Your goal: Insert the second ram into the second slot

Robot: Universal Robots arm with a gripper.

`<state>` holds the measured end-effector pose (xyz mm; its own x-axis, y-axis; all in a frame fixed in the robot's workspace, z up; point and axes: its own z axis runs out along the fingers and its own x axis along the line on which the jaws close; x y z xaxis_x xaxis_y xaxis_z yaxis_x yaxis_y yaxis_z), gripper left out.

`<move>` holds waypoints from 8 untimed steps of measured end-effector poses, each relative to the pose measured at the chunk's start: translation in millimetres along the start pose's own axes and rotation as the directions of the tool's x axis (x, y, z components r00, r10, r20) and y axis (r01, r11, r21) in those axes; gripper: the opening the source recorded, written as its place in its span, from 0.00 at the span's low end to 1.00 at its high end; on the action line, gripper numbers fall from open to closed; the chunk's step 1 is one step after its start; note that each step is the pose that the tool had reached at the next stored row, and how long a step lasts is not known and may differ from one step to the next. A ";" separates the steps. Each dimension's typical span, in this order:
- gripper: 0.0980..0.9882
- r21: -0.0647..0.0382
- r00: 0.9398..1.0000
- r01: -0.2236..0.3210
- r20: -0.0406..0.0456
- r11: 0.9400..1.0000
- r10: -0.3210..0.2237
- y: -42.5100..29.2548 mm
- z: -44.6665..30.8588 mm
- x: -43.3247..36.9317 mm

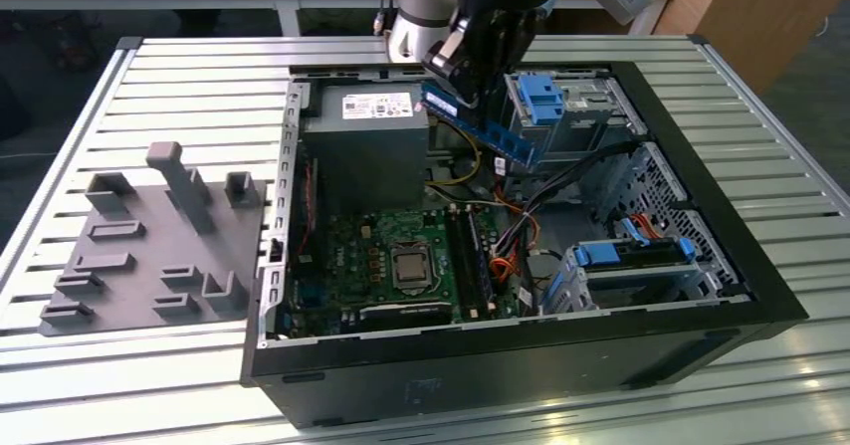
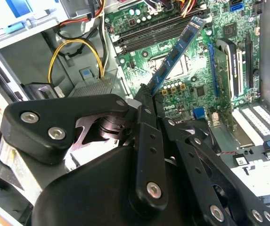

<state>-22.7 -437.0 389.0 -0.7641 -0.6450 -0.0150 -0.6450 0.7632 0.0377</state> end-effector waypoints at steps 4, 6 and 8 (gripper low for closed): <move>0.04 0.000 1.000 -0.020 0.001 1.000 0.020 0.0 0.0 0.0; 0.04 0.000 1.000 -0.030 0.001 1.000 0.030 0.0 0.0 0.0; 0.04 0.001 0.999 -0.040 0.002 0.999 0.040 0.0 0.0 0.0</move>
<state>-22.7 -437.0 389.1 -0.7894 -0.6138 -0.0150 -0.6138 0.7885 0.0376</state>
